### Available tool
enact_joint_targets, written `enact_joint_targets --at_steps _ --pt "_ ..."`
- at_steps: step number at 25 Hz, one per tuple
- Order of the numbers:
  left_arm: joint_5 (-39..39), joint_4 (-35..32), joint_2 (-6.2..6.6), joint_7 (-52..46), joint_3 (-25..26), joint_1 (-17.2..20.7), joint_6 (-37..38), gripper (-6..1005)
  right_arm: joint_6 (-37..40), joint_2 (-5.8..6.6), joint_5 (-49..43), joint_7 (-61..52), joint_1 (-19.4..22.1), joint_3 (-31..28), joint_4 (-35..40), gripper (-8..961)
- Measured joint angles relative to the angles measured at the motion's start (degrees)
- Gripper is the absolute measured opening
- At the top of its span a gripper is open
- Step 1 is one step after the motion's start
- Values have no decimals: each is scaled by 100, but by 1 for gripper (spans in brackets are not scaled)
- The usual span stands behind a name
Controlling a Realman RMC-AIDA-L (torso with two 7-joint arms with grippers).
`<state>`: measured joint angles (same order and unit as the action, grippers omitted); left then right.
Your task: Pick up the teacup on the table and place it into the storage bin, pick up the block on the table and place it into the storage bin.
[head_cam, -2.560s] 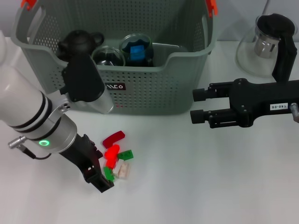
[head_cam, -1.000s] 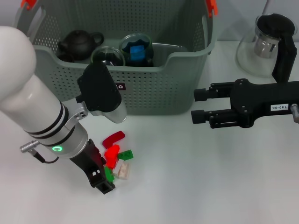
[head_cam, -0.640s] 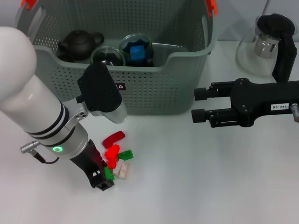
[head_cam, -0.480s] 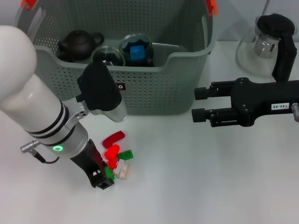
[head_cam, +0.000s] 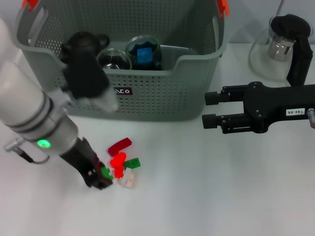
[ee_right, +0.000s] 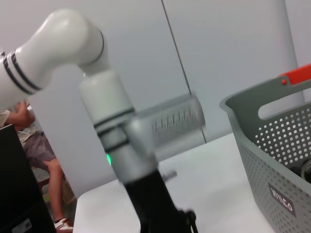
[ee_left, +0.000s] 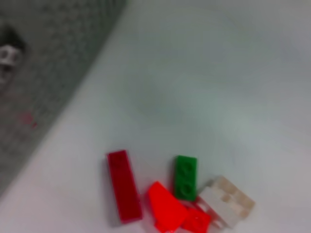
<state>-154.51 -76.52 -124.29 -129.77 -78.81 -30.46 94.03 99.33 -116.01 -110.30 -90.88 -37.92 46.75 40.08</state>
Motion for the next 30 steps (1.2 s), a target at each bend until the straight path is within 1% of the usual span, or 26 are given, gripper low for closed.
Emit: enact_joint_targets --at_steps 1,3,4,5,7,8,10,11,12,13,14,16,17,18,20,22,24,26,30 --pt "68 -98 7 66 236 -13 151 417 2 0 0 0 0 0 0 732" --pt "415 -346 10 274 922 -73 590 417 4 0 0 0 -4 0 0 732" --pt "710 -460 15 398 1344 -135 894 417 5 0 0 0 -5 0 0 732" --pt "947 -520 25 474 1644 -199 1121 417 8 0 0 0 -5 0 0 732" --pt "1575 -632 68 597 2383 -419 1651 416 18 0 0 0 -4 0 0 731" --pt "1870 -652 126 611 2704 -536 1845 416 25 0 0 0 -1 1 0 731" --pt "2400 -670 248 603 3171 -751 2098 416 28 4 0 0 1 5 0 731" --pt "2863 -665 374 584 3477 -922 2184 416 32 6 0 0 1 13 0 731" --pt "2951 -661 404 580 3529 -957 2174 416 32 8 -2 0 2 18 0 731" --pt "3205 -627 513 579 3668 -1080 2056 416 33 8 -5 0 2 25 0 732" --pt "3345 -596 578 582 3730 -1156 1949 416 33 8 -13 0 3 30 0 732" --pt "3527 -406 754 618 3839 -1365 1515 416 39 8 -18 -2 -4 40 0 733" --pt "3564 -293 811 635 3853 -1440 1331 416 46 9 -21 -7 -9 42 0 733" --pt "3591 -57 906 660 3859 -1583 1072 416 55 9 -22 -13 -19 44 0 733" --pt "3607 436 1044 710 3842 -1814 601 416 71 9 -24 -23 -32 46 0 733" --pt "3584 934 1124 814 3814 -2017 156 416 73 7 -28 -28 -39 47 0 732" --pt "3566 1277 1144 914 3772 -2136 -276 416 73 2 -32 -29 -41 47 0 732" --pt "3564 1451 1137 965 3641 -2188 -681 417 72 3 -31 -36 -41 47 2 732" --pt "3568 1579 1065 927 3096 -2187 -1443 417 72 16 -26 -33 -40 42 6 731"
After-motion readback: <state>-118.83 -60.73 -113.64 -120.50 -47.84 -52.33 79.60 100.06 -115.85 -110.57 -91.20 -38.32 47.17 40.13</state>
